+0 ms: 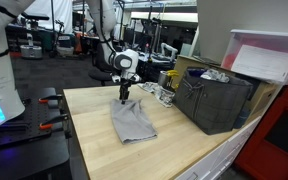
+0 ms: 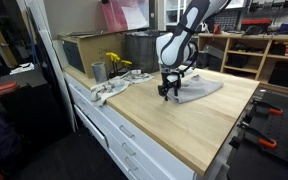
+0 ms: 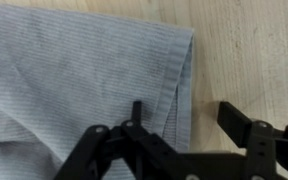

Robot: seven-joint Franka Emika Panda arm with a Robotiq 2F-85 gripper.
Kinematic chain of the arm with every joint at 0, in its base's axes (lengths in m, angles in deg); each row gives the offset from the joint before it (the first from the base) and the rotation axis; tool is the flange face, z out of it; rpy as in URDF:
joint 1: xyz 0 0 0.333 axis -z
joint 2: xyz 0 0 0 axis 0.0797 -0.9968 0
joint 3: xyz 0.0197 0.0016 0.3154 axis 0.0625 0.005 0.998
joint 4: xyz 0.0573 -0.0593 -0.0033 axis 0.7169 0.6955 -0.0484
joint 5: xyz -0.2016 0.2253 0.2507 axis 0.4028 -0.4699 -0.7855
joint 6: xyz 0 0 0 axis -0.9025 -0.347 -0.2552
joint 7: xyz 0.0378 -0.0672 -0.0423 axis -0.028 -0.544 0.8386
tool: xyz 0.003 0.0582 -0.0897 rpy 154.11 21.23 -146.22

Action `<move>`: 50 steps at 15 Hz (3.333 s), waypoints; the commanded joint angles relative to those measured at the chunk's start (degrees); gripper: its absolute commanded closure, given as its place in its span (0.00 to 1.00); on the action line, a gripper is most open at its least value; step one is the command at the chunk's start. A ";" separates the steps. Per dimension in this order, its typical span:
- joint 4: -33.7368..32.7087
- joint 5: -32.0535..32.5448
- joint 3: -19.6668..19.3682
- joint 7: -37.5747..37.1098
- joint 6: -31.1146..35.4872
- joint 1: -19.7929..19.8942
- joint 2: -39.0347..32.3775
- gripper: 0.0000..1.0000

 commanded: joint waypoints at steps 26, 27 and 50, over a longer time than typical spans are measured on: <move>7.19 -21.95 8.19 5.89 -7.37 5.97 18.84 0.99; 7.72 -23.52 7.78 6.69 -7.31 7.04 19.47 0.99; 11.69 -14.15 -8.13 4.61 -5.04 16.22 16.53 0.61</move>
